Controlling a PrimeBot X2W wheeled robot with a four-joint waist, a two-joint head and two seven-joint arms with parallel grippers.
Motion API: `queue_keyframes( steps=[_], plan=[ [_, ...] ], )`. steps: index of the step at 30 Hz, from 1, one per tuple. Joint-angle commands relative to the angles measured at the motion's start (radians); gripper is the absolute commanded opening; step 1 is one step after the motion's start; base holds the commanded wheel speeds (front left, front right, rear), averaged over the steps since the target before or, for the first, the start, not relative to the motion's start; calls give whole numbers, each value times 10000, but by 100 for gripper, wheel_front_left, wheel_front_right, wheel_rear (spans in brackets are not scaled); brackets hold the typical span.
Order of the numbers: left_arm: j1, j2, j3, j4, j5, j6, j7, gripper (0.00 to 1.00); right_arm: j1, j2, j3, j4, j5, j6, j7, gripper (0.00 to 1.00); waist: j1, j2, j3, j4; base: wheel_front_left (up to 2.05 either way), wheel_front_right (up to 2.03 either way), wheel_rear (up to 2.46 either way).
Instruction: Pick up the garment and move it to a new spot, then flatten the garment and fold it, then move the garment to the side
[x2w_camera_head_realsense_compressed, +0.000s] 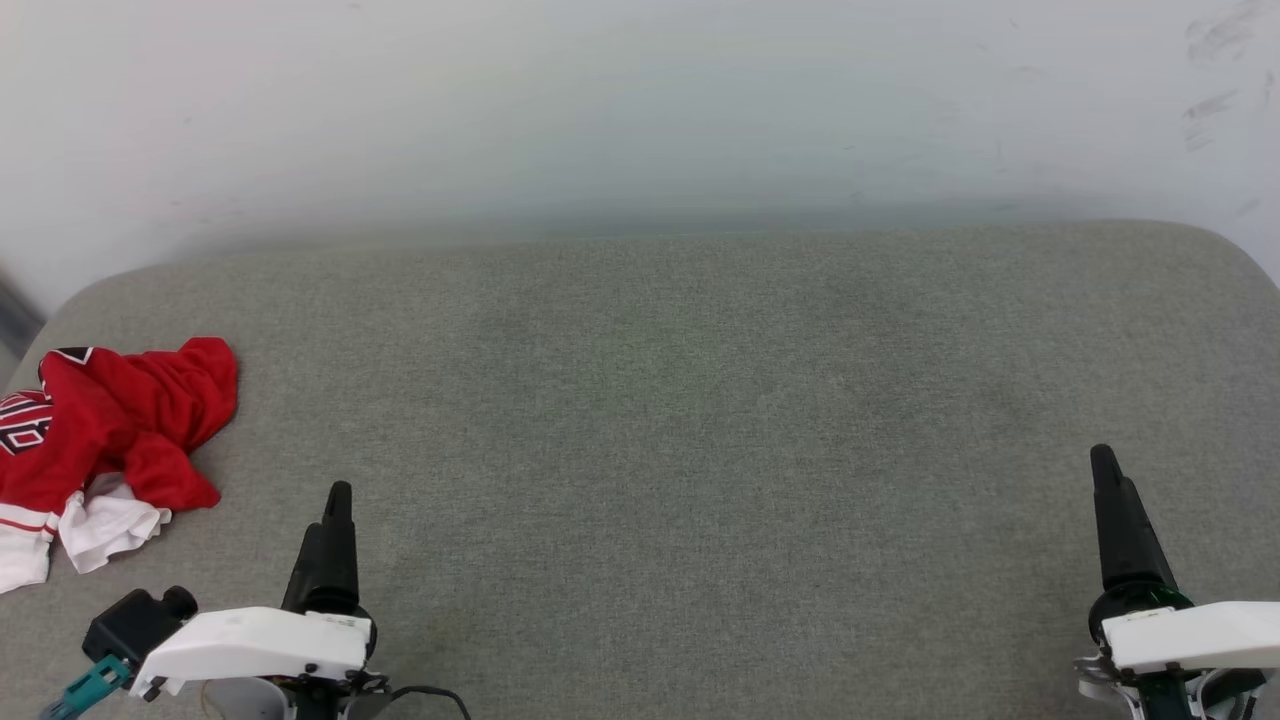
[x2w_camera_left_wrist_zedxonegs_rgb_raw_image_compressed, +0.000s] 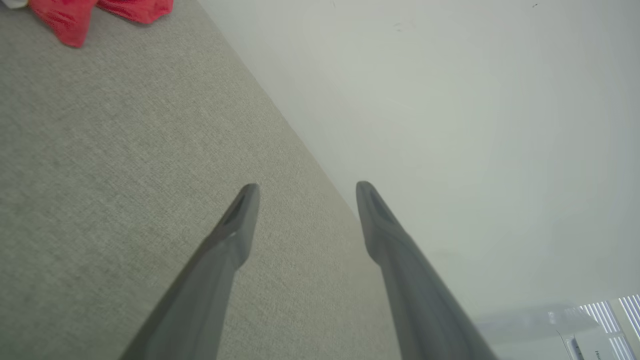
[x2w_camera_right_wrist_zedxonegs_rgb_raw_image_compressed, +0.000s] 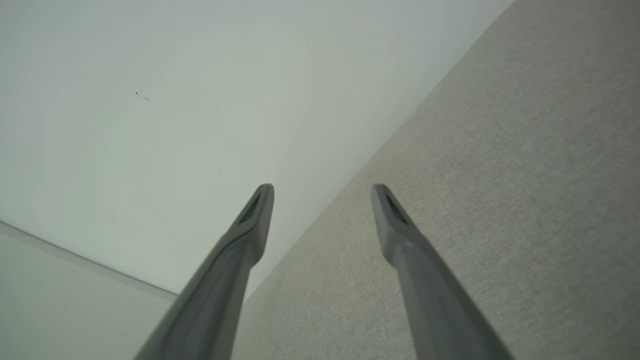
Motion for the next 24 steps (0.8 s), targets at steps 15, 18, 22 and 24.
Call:
queue_keyframes(
  steps=[15, 18, 22, 24],
  plan=[
    [262, 23, -607, -557, 3115, 585, -591, 100, 464, -19, 436, -681, -3212, 2, -584, 100, 0, 0, 19, 6, 0, 0, 0],
    [306, 24, -660, -589, 3523, 652, -684, 100, 545, -19, 491, -687, -3647, 2, -686, 100, 0, 0, 18, 10, 0, 0, 0],
    [394, 26, -741, -546, 4095, 718, -808, 100, 643, -19, 510, -686, -4153, 2, -797, 100, 0, 0, 23, 14, 0, 0, 0],
    [428, 25, -788, -556, 4373, 757, -867, 100, 687, -19, 536, -706, -4428, 2, -861, 100, 0, 0, 27, 14, 0, 0, 0]
  ],
)
